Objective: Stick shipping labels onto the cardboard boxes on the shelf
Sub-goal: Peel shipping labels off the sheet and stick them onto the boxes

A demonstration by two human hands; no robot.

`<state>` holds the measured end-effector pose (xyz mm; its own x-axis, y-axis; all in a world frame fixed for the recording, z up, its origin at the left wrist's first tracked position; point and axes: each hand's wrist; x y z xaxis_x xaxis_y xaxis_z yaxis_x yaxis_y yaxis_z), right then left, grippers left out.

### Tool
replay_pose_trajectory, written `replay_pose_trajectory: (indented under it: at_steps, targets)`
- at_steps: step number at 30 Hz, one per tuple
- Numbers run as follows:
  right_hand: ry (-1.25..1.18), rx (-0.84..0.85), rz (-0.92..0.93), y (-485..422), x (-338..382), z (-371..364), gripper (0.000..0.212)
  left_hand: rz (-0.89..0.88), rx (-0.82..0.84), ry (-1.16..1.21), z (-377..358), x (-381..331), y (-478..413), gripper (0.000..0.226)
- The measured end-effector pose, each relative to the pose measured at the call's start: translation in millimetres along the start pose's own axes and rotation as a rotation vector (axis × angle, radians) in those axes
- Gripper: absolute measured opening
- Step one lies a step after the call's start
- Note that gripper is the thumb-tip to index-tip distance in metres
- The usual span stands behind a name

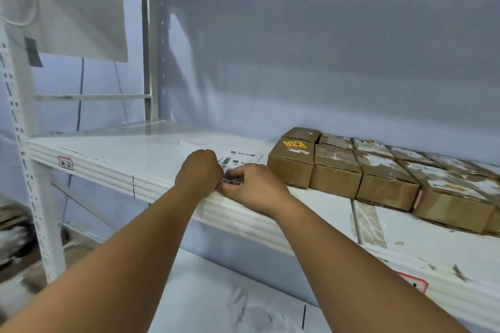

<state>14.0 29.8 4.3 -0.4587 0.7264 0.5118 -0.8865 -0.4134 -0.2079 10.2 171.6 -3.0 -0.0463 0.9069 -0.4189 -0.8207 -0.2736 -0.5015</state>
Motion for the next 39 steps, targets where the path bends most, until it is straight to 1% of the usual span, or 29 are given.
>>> replay_pose_trajectory:
  at_steps: [2,4,6,7,9,11,13,15,17,20,22,25,27,29,31,35,36,37,38,39]
  targets:
    - [0.010,0.002,0.003,1,1,2,0.038,-0.015,-0.084,0.122,2,1,1,0.024]
    - [0.059,-0.053,0.012,1,1,1,0.037,0.044,-0.190,0.276,8,2,2,0.032]
    - [0.104,-0.108,0.032,1,2,-1,0.034,0.111,-0.232,0.413,13,4,2,0.030]
    - [0.101,-0.109,0.050,2,2,-2,0.033,0.121,-0.232,0.472,14,6,2,0.027]
    - [0.118,-0.061,0.106,4,3,0,0.037,0.116,-0.251,0.583,16,9,3,0.023]
    - [0.202,0.012,0.181,9,6,3,0.044,0.120,-0.287,0.679,17,13,4,0.026]
    - [0.228,0.054,0.228,14,6,6,0.044,0.133,-0.319,0.767,19,18,3,0.026]
    - [0.147,0.059,0.232,16,6,7,0.033,0.159,-0.363,0.887,22,20,4,0.024]
    - [-0.045,0.037,0.184,17,6,9,0.024,0.181,-0.413,0.959,23,19,6,0.023]
    - [-0.356,-0.074,0.082,16,6,13,0.020,0.159,-0.424,0.911,25,14,9,0.023]
    - [-0.440,-0.165,0.023,13,6,15,0.019,0.117,-0.394,0.887,26,11,12,0.021]
    - [-0.414,-0.234,0.003,10,5,14,0.018,0.052,-0.312,0.855,28,7,15,0.029]
    - [-0.394,-0.285,0.010,10,4,15,0.018,0.008,-0.222,0.819,29,2,19,0.036]
    - [-0.385,-0.368,0.004,9,1,14,0.018,-0.064,-0.090,0.733,26,-1,24,0.039]
    - [-0.387,-0.451,0.015,7,-2,14,0.019,-0.159,0.050,0.632,25,-3,28,0.034]
    - [-0.397,-0.593,0.021,7,-2,15,0.020,-0.313,0.386,0.396,26,-4,24,0.032]
    - [-0.401,-0.630,0.018,7,-3,15,0.020,-0.332,0.450,0.334,24,-4,22,0.037]
    - [-0.400,-0.664,0.021,7,-4,14,0.019,-0.347,0.478,0.302,22,-4,21,0.046]
    - [-0.395,-0.690,0.027,6,-4,14,0.019,-0.359,0.465,0.309,20,-4,21,0.051]
    - [-0.389,-0.707,0.035,5,-5,13,0.018,-0.378,0.413,0.319,17,-4,19,0.053]
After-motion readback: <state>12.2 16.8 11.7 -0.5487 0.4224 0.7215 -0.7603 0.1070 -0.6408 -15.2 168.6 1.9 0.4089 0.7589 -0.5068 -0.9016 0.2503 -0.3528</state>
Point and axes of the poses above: each hand's wrist, its own y-axis away from the middle knuckle, its own z-axis out of the back of the hand, x = y × z, and after that the axes turned 14 degrees about -z, right-handed
